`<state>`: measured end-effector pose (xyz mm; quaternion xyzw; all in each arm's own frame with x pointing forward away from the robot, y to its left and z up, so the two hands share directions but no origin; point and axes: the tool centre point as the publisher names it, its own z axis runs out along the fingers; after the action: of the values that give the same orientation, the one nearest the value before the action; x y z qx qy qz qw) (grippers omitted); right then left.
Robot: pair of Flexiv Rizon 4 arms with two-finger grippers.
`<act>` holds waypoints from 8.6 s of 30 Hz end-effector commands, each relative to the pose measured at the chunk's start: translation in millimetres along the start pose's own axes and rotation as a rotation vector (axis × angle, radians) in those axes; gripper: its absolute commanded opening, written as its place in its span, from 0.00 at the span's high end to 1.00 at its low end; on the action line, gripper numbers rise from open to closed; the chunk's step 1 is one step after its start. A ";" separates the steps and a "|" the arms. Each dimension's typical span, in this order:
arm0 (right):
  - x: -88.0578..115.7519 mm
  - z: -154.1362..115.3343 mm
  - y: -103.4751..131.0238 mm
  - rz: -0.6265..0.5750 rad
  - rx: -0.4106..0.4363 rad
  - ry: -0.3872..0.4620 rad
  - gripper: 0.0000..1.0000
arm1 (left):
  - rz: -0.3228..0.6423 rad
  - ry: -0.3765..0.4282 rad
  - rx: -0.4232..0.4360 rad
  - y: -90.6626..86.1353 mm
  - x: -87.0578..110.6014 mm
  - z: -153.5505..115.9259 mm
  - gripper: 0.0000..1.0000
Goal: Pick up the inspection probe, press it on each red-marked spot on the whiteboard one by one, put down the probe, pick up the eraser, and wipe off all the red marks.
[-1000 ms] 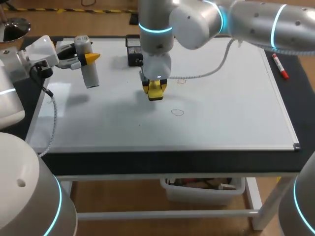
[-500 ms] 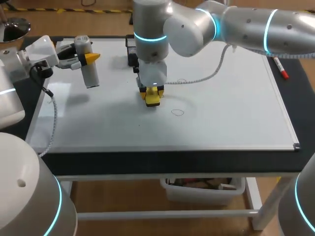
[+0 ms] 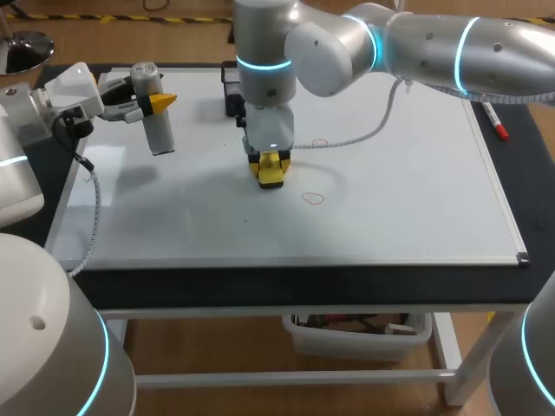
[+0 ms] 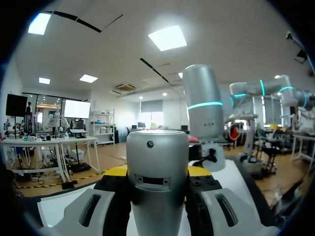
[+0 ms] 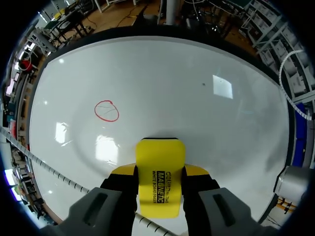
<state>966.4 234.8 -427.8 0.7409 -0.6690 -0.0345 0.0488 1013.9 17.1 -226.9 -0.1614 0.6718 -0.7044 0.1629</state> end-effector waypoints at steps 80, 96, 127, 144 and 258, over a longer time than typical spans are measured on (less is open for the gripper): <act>277.8 -31.6 -84.7 0.479 -0.003 -0.031 1.00 | 0.003 0.000 0.004 0.3 0.2 -0.1 1.00; 336.8 -28.6 -95.9 0.565 -0.016 -0.021 1.00 | 0.003 0.000 0.004 0.3 0.2 -0.1 1.00; 341.0 -33.2 -97.6 0.581 -0.009 -0.031 1.00 | -0.027 0.211 0.048 3.6 43.4 98.6 1.00; 341.0 -33.2 -97.6 0.581 -0.009 -0.031 1.00 | -0.092 0.443 0.039 18.7 78.5 211.4 1.00; 341.0 -33.2 -97.6 0.581 -0.009 -0.031 1.00 | 0.016 0.367 0.048 9.3 78.7 201.0 1.00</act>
<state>1100.7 -92.8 -402.8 0.5160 -0.8546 -0.0337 0.0485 1070.3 -230.9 -238.8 0.0237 0.6656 -0.7459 0.0021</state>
